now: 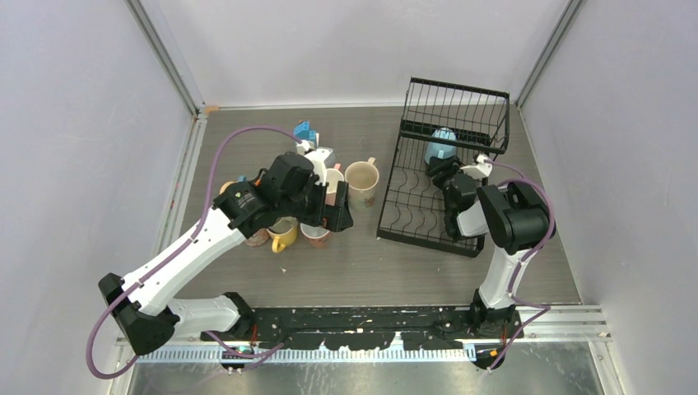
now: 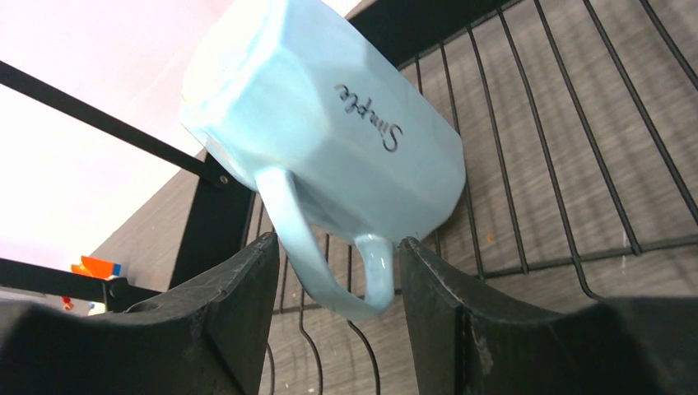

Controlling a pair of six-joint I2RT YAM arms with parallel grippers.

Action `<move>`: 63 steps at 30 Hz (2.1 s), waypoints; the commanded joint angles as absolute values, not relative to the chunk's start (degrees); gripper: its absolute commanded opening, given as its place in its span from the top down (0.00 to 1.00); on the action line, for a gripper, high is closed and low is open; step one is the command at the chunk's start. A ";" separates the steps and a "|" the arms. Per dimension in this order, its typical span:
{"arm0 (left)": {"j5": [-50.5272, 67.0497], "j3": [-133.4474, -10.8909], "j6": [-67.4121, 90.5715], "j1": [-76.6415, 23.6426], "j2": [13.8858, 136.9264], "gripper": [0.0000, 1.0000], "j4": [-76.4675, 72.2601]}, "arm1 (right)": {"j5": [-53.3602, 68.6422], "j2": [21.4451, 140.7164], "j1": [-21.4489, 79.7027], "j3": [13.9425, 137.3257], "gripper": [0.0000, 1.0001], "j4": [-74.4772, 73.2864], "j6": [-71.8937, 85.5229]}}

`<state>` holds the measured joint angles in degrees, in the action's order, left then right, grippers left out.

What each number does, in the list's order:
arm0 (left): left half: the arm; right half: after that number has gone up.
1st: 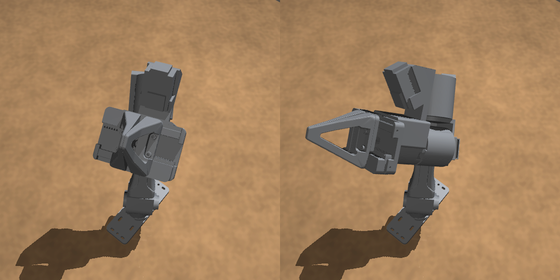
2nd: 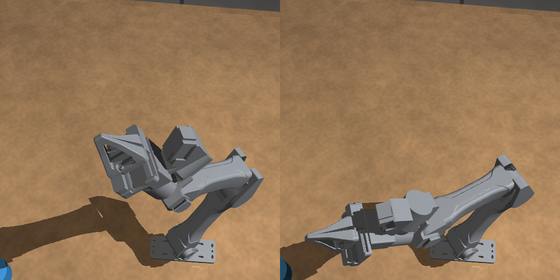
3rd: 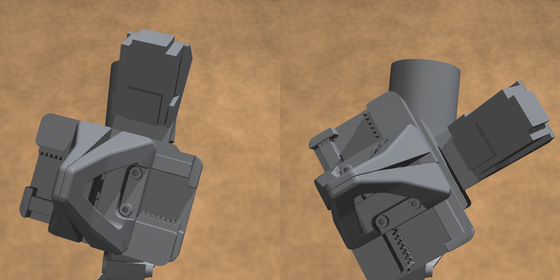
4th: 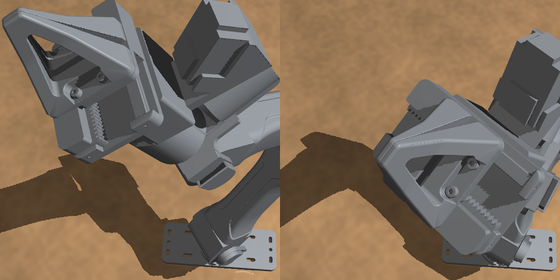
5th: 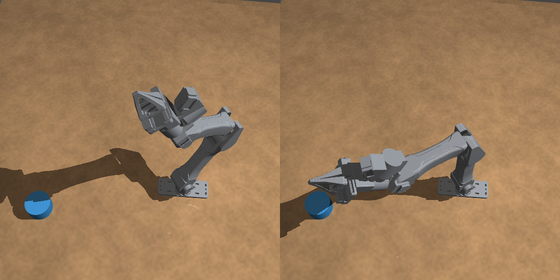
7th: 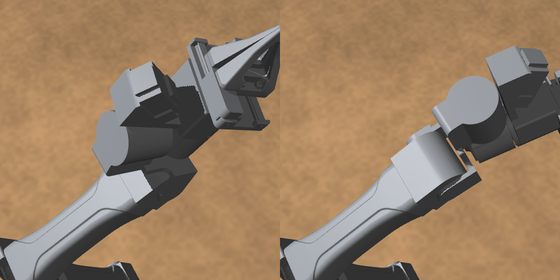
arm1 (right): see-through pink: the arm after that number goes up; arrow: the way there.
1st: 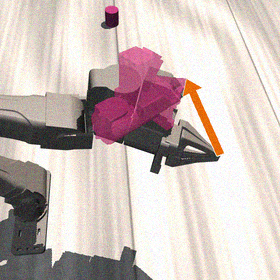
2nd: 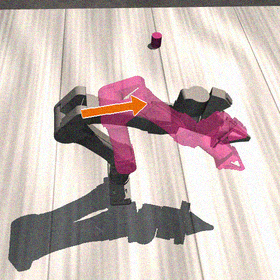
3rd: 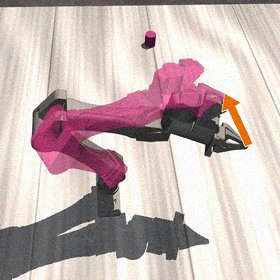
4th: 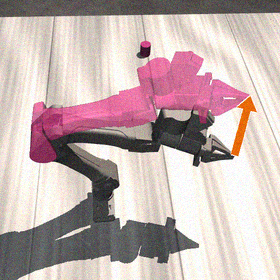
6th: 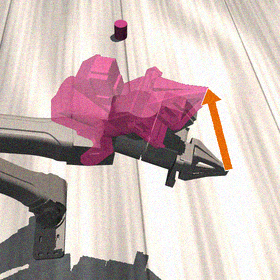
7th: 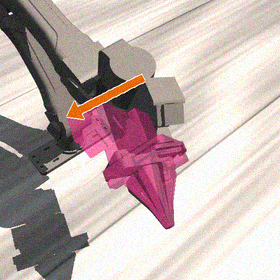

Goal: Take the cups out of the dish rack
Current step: Move the cup to the dish rack.

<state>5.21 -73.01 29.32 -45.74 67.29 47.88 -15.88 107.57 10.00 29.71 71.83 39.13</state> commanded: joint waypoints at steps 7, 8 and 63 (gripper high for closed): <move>7.36 -71.74 28.06 -45.45 66.27 0.01 44.04 | -18.52 109.16 9.84 33.61 0.41 75.61 36.38; 7.38 -71.72 28.03 -45.44 66.27 0.01 43.96 | -18.59 109.33 9.80 33.70 0.41 75.63 36.35; 9.67 -67.67 32.28 -44.91 68.93 0.01 40.50 | -20.24 98.54 17.24 27.90 0.87 63.72 27.23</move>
<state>8.69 -68.31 30.81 -45.25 67.66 43.07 -17.12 102.72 15.68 28.93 66.61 31.77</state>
